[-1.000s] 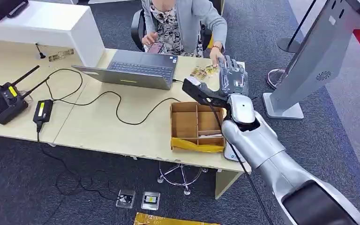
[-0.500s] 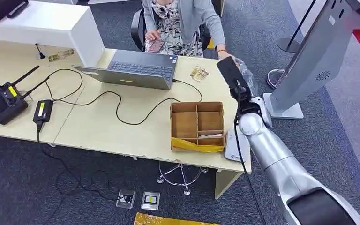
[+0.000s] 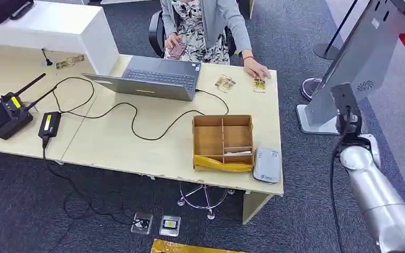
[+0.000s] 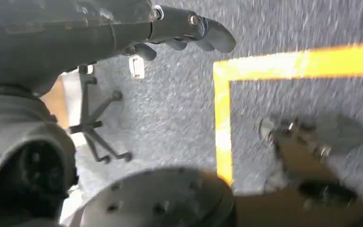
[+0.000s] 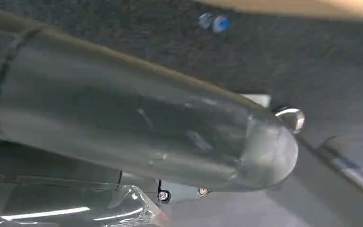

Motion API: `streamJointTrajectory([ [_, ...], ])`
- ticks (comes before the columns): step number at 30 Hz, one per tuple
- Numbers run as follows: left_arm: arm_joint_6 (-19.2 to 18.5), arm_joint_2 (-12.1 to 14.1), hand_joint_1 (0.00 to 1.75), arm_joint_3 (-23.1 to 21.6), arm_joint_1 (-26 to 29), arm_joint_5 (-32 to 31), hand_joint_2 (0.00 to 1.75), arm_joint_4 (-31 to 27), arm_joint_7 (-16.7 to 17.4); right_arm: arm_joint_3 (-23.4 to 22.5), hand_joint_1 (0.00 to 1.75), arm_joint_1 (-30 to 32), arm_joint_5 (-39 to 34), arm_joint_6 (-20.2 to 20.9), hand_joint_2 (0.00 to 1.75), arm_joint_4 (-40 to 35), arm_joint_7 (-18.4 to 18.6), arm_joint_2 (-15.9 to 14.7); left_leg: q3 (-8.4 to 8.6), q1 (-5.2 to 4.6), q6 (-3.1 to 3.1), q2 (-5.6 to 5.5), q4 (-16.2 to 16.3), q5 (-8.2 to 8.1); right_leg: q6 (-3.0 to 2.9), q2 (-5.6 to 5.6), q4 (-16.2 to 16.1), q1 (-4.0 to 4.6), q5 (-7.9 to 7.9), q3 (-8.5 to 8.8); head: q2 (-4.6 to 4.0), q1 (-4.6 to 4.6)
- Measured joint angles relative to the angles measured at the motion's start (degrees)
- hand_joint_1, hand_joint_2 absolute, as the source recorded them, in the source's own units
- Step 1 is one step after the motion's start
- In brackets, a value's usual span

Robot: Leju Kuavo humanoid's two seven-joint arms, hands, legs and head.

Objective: Pass the card to the sensor for recognition and then transmit it.

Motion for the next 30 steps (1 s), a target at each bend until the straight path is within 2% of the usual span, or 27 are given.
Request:
streamJointTrajectory([
  [3,0.5,0.9,0.00,0.0,0.1,-0.2,0.00,0.0,-0.7,-3.9,0.00,6.0,-2.8,-1.8,0.00,-0.2,-0.3,-4.4,0.01,0.03,0.01,0.04,0.0,-0.03,0.00,0.03,0.0,0.04,0.00,-0.01,0.00,-0.07],
  [6,0.7,1.4,0.00,0.0,0.0,-1.0,0.00,0.1,-1.6,-10.1,0.00,14.7,-6.6,-2.3,0.00,0.2,-5.0,-8.2,-0.08,0.01,0.06,-0.19,0.0,-0.08,0.01,-0.25,0.0,0.01,-0.09,0.04,0.00,0.00],
  [8,1.1,1.6,0.00,0.1,0.1,0.1,0.00,0.1,-2.4,-13.4,0.00,18.5,-8.4,-2.1,0.00,1.1,-9.3,-9.0,-0.07,0.02,0.04,-0.08,0.0,-0.13,0.01,-0.11,0.0,0.03,-0.09,0.02,0.00,-0.02],
  [10,-0.1,1.6,0.00,0.4,0.0,2.7,0.00,0.1,-2.3,-16.0,0.00,21.6,-9.7,-1.6,0.00,2.7,-14.4,-9.7,-0.04,0.02,0.04,-0.06,0.0,-0.15,0.01,-0.11,0.0,0.02,-0.11,0.01,0.00,-0.04],
  [12,-2.0,1.2,0.00,2.0,0.1,8.9,0.00,0.1,-2.1,-18.5,0.00,24.3,-10.3,-1.0,0.00,6.4,-20.9,-9.8,-0.01,0.02,0.01,-0.02,0.0,-0.19,-0.01,-0.05,0.0,0.02,-0.15,-0.01,0.00,-0.02],
  [13,-1.2,0.5,0.00,3.3,0.3,11.8,0.00,0.1,-3.0,-19.5,0.00,24.8,-10.7,-1.3,0.00,10.3,-23.6,-9.6,-0.02,0.01,0.01,-0.01,0.0,-0.19,-0.01,-0.05,0.0,0.01,-0.15,0.00,0.00,-0.02],
  [15,0.6,-1.2,0.00,5.0,0.5,13.7,0.00,0.0,-4.9,-20.6,0.00,25.7,-11.4,-2.0,0.00,14.2,-24.9,-9.0,-0.06,-0.02,0.02,-0.01,0.0,-0.20,-0.01,-0.05,0.0,-0.03,-0.15,-0.01,0.00,-0.02],
  [16,4.0,-3.7,0.00,5.9,0.5,15.2,0.00,-0.1,-7.7,-21.2,0.00,26.2,-12.5,-2.8,0.00,17.1,-25.5,-7.8,-0.02,-0.07,0.04,0.06,0.0,-0.21,-0.01,0.04,0.0,-0.07,-0.14,-0.02,0.00,0.00],
  [17,5.9,-5.3,0.00,6.5,0.4,16.4,0.00,-0.1,-9.5,-21.7,0.00,26.5,-13.2,-3.3,0.00,18.7,-25.9,-6.9,0.00,-0.11,0.05,0.10,0.0,-0.22,0.00,0.07,0.0,-0.11,-0.14,-0.06,0.00,-0.11],
  [19,9.2,-7.6,0.00,8.2,0.4,17.8,0.00,-0.3,-11.4,-22.6,0.00,27.6,-15.1,-4.5,0.00,22.0,-26.3,-5.1,0.02,-0.08,0.07,0.10,0.0,-0.23,0.03,0.11,0.0,-0.08,-0.17,0.00,0.00,0.04],
  [22,12.8,-9.4,0.00,10.1,0.4,18.9,0.00,-0.7,-11.5,-24.7,0.00,29.4,-17.4,-9.1,0.00,27.4,-23.1,-1.6,0.00,-0.05,0.09,0.03,0.0,-0.25,0.08,0.03,0.0,-0.05,-0.23,0.10,0.00,0.04],
  [24,15.1,-10.3,0.00,11.3,0.7,18.5,0.00,-0.8,-11.6,-25.4,0.00,31.3,-18.3,-12.4,0.00,29.8,-19.4,2.7,0.07,-0.03,-0.05,0.30,-0.1,-0.34,0.01,0.33,0.1,-0.03,-0.27,-0.05,0.00,-0.11],
  [27,20.6,-12.2,0.00,12.1,0.6,17.5,0.00,-1.2,-11.9,-28.5,0.00,31.6,-20.9,-17.3,0.00,34.0,-16.3,9.4,0.16,0.06,-0.07,0.34,-0.2,-0.33,-0.07,0.36,0.1,0.06,-0.32,-0.01,0.00,-0.02],
  [29,21.3,-13.4,0.00,12.8,0.3,18.2,0.00,-1.5,-12.0,-29.5,0.00,32.1,-21.5,-18.4,0.00,35.9,-15.5,12.9,0.12,0.10,-0.10,0.25,-0.2,-0.30,-0.12,0.30,0.1,0.11,-0.35,0.02,0.00,0.02],
  [30,21.3,-13.4,0.00,13.0,0.4,18.3,0.00,-1.5,-12.1,-29.5,0.00,32.2,-21.5,-18.6,0.00,36.0,-15.3,13.6,0.15,0.08,-0.14,0.29,-0.2,-0.33,-0.13,0.30,0.1,0.07,-0.35,0.01,0.00,-0.09],
])
